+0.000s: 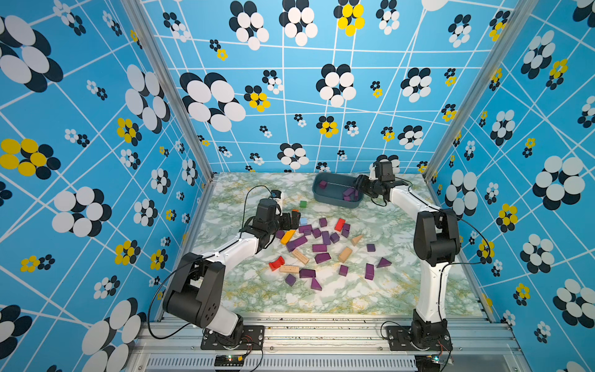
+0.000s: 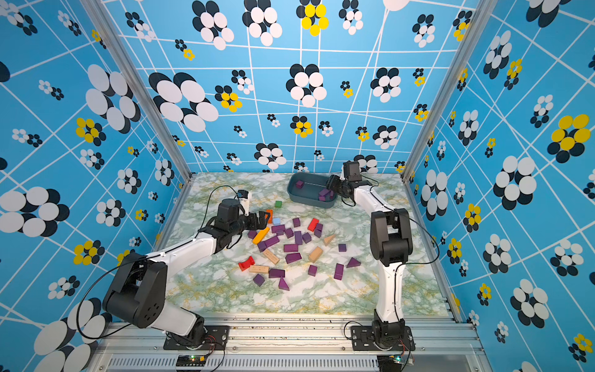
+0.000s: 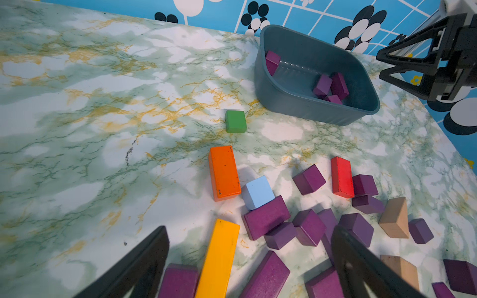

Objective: Pick purple bricks into the storage bin
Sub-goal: Place the building block in the storage box, then pick up the building block from the center of the board.

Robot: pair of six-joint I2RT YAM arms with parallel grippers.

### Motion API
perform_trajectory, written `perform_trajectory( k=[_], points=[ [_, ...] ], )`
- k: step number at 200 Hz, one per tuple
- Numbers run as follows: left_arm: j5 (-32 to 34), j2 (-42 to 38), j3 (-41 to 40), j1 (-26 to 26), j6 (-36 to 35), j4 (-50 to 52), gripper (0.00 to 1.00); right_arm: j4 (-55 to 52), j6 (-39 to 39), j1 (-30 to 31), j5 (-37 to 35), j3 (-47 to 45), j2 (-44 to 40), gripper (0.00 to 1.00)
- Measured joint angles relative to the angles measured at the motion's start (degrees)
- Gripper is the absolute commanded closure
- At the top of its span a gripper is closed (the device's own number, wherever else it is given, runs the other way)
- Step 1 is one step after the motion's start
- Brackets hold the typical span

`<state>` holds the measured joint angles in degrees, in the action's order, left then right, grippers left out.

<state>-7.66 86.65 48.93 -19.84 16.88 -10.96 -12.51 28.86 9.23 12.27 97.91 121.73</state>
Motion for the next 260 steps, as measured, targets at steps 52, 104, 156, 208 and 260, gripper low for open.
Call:
perform_trajectory(
  k=[52,104,156,208,260],
  points=[
    [1.5,-2.7,1.4,0.0,-2.2,3.8,0.0,-0.8,-5.9,1.7,-1.4,-8.7,-11.2,0.34],
    [1.7,-4.5,1.7,0.0,-3.0,6.8,0.01,0.5,-9.9,6.5,-0.7,-17.2,-19.4,0.32],
    [1.7,-4.5,1.8,0.0,-1.6,11.5,0.01,2.3,-13.4,7.3,-3.3,-29.7,-26.1,0.28],
    [1.6,1.3,8.7,0.0,-1.1,22.4,0.01,6.3,-13.7,7.7,-5.3,-40.7,-35.6,0.23],
    [1.7,6.0,11.2,0.0,-2.1,31.8,0.03,10.6,-14.1,7.7,-5.0,-45.9,-39.4,0.22]
  ],
)
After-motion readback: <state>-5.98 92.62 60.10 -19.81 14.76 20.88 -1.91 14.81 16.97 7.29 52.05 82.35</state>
